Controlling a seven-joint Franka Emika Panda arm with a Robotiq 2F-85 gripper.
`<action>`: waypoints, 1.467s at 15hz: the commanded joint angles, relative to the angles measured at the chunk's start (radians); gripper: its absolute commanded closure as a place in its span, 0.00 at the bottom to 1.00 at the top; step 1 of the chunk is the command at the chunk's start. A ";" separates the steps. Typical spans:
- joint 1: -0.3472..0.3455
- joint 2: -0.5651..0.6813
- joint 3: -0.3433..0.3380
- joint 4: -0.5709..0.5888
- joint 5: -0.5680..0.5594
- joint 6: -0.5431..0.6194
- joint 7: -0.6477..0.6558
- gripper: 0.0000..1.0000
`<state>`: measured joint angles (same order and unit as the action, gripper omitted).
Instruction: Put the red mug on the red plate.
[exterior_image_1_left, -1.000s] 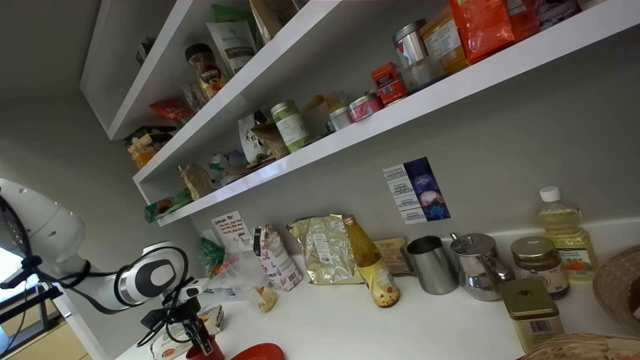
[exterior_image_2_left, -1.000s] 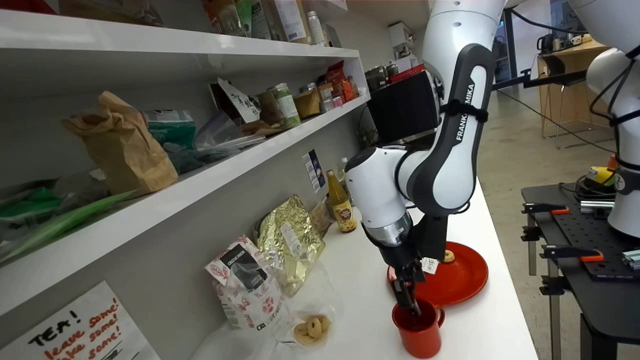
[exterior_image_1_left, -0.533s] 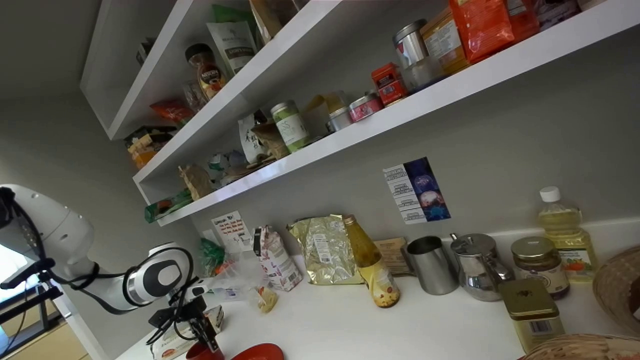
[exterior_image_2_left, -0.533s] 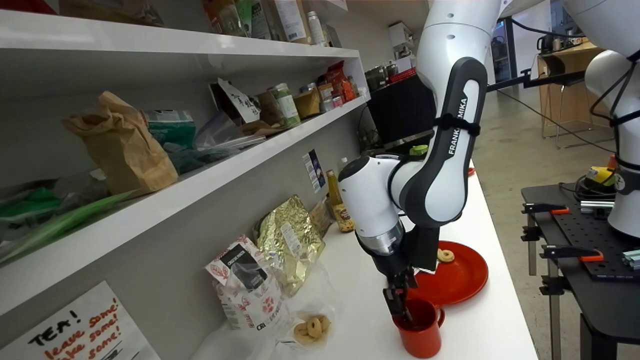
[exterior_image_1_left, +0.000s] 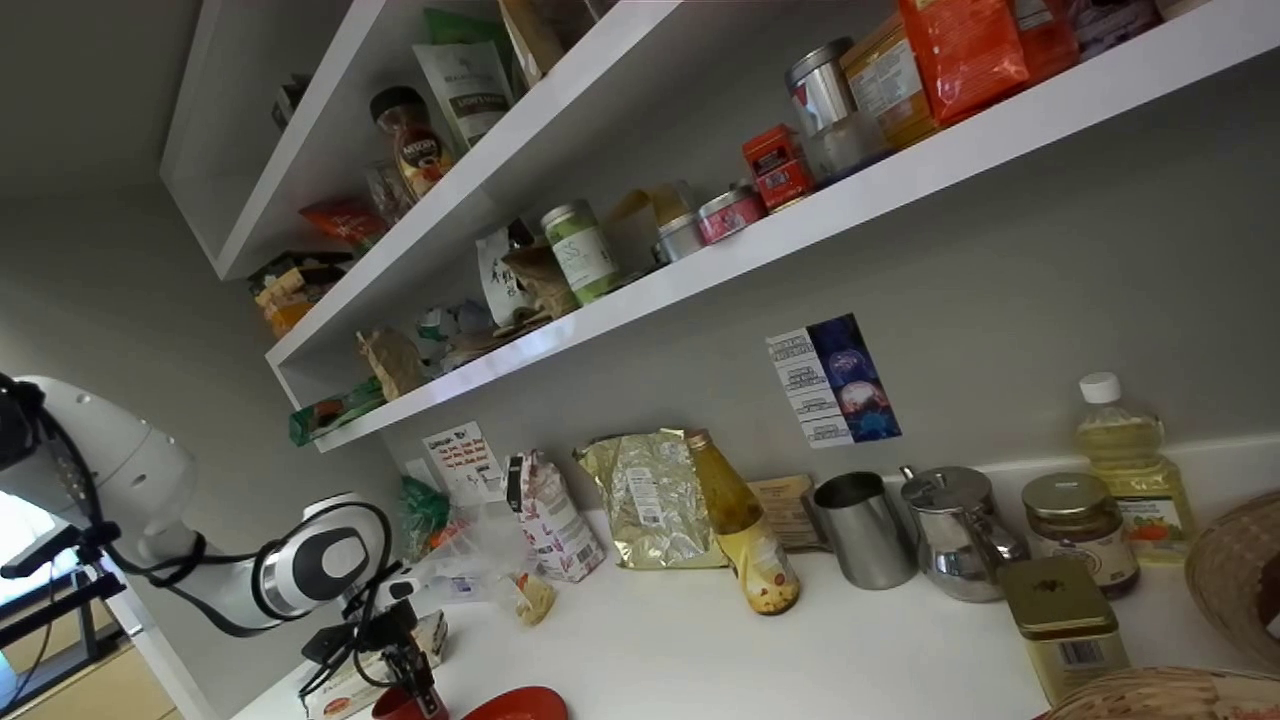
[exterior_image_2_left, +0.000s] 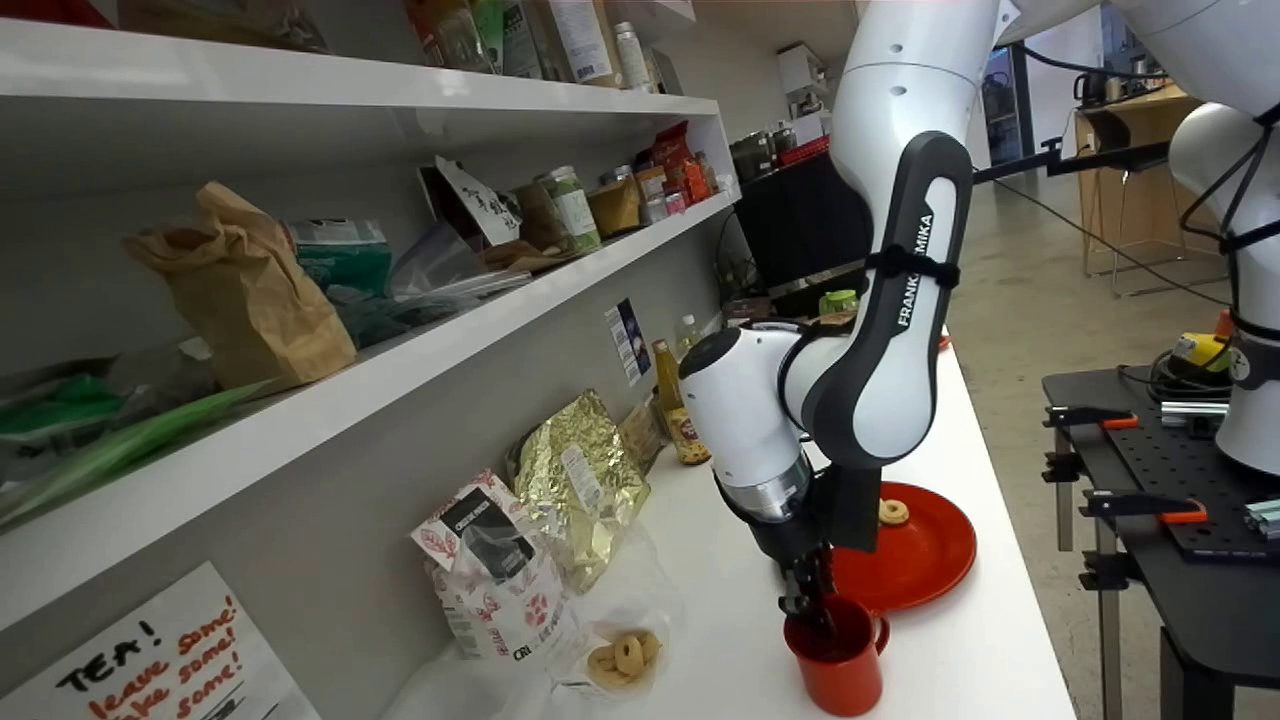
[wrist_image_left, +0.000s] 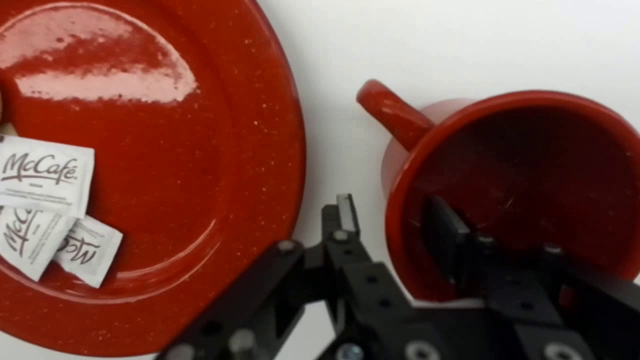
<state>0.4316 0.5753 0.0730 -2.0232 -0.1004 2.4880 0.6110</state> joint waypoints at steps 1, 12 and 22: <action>0.011 0.013 -0.021 0.025 -0.014 -0.016 0.000 0.89; -0.025 -0.010 -0.067 0.070 -0.009 -0.033 -0.001 0.98; -0.083 -0.023 -0.077 0.080 0.020 -0.079 -0.023 0.98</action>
<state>0.3718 0.5727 -0.0173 -1.9524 -0.0970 2.4519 0.6092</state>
